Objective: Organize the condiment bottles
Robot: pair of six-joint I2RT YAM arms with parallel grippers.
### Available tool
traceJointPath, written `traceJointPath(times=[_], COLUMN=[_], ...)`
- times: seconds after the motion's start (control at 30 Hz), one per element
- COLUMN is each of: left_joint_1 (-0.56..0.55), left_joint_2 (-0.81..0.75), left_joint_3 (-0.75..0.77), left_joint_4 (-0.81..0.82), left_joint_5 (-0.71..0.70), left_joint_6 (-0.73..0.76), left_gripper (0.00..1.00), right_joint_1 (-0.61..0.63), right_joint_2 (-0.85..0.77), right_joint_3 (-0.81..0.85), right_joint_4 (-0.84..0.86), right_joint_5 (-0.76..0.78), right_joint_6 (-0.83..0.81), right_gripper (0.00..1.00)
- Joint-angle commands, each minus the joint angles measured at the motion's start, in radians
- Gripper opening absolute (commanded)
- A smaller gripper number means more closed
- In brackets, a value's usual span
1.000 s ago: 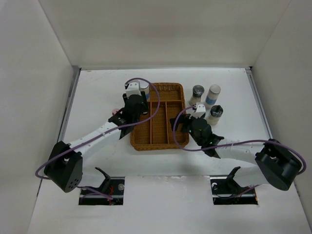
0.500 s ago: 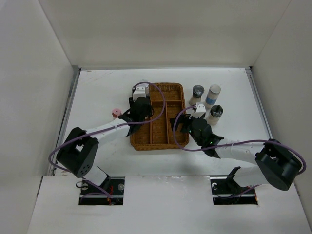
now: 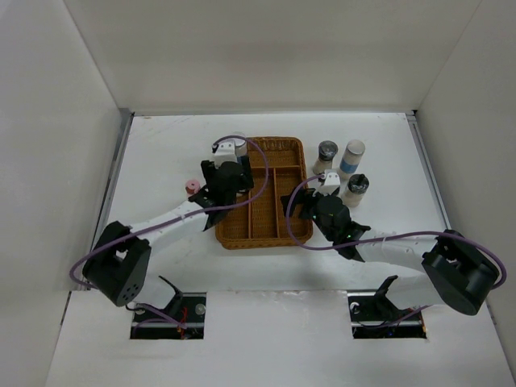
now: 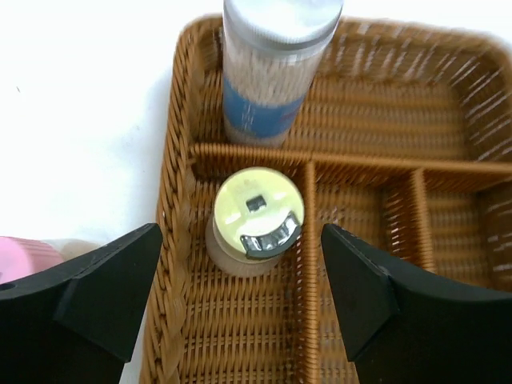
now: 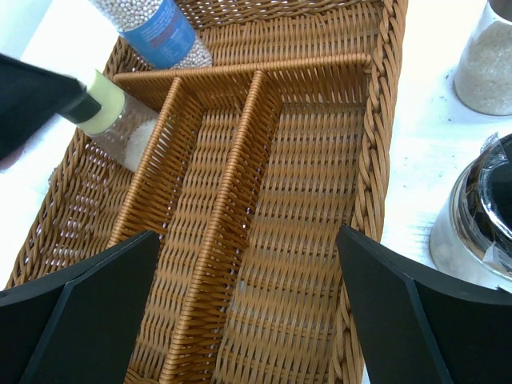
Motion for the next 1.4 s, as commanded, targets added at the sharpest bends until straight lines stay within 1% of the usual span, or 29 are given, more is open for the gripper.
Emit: traceJointPath(times=[0.0, 0.2, 0.37, 0.5, 0.57, 0.73, 0.93, 1.0, 1.07, 1.13, 1.27, 1.37], left_joint_1=[-0.009, 0.037, 0.144, 0.192, 0.211, 0.238, 0.248, 0.251, 0.253, 0.253, 0.239, 0.204], left_joint_2=[-0.141, -0.302, -0.374, -0.347, -0.316, -0.255, -0.190, -0.175, -0.170, -0.182, -0.269, -0.389], left_joint_3=[-0.005, -0.044, -0.120, -0.153, -0.151, -0.157, -0.167, -0.162, -0.163, -0.165, -0.174, -0.151], left_joint_4=[0.041, -0.144, -0.213, -0.198, -0.189, -0.138, -0.083, -0.074, -0.058, -0.066, -0.112, -0.213], left_joint_5=[-0.010, -0.070, -0.070, -0.056, -0.038, -0.037, -0.048, -0.048, -0.050, -0.050, -0.076, -0.085], left_joint_6=[0.020, -0.052, -0.106, -0.109, -0.107, -0.103, -0.100, -0.097, -0.095, -0.092, -0.060, -0.057], left_gripper=[0.78, 0.62, 0.61, 0.65, 0.66, 0.65, 0.61, 0.57, 0.48, 0.36, 0.34, 0.34], right_joint_1=[-0.005, -0.011, -0.011, -0.010, -0.010, -0.010, -0.010, -0.010, -0.010, -0.010, -0.010, -0.010], right_joint_2=[-0.014, -0.018, -0.011, -0.009, -0.003, -0.012, -0.012, -0.003, 0.000, -0.007, -0.009, -0.010], right_joint_3=[0.032, 0.029, 0.027, 0.035, 0.033, 0.030, 0.030, 0.033, 0.038, 0.032, 0.033, 0.027], right_joint_4=[0.032, 0.032, 0.038, 0.038, 0.038, 0.041, 0.041, 0.035, 0.030, 0.041, 0.032, 0.045], right_joint_5=[-0.007, -0.005, -0.008, -0.007, -0.010, -0.012, -0.013, -0.016, -0.016, -0.013, -0.018, -0.016], right_joint_6=[0.004, 0.010, 0.013, 0.002, 0.011, 0.002, 0.004, 0.012, 0.005, 0.002, 0.009, 0.012], right_gripper=[1.00, 1.00, 1.00, 1.00, 1.00, 1.00, 1.00, 1.00, 1.00, 1.00, 1.00, 1.00])
